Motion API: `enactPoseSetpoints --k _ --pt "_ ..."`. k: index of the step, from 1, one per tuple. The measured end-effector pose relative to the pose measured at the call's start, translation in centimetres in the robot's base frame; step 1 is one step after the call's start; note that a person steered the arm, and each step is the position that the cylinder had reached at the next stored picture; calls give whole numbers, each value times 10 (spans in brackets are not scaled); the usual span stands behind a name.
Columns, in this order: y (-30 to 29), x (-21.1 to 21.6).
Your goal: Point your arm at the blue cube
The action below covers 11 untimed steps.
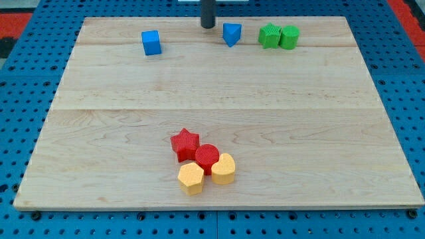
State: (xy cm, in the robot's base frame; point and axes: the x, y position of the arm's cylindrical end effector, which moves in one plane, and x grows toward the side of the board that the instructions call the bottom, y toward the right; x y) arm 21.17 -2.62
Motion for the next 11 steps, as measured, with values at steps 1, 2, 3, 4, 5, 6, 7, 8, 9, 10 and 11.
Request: enactPoseSetpoints --k 1,2,3,4,5,6,7,8,9,10,11 --pt "41 17" --pt "78 17" --pt "88 19" --pt "-12 27" --pt "-66 78" --pt "-88 135" --pt "-178 123" --pt "-199 78" --pt "-116 74" --pt "-25 74" --pt "-73 95"
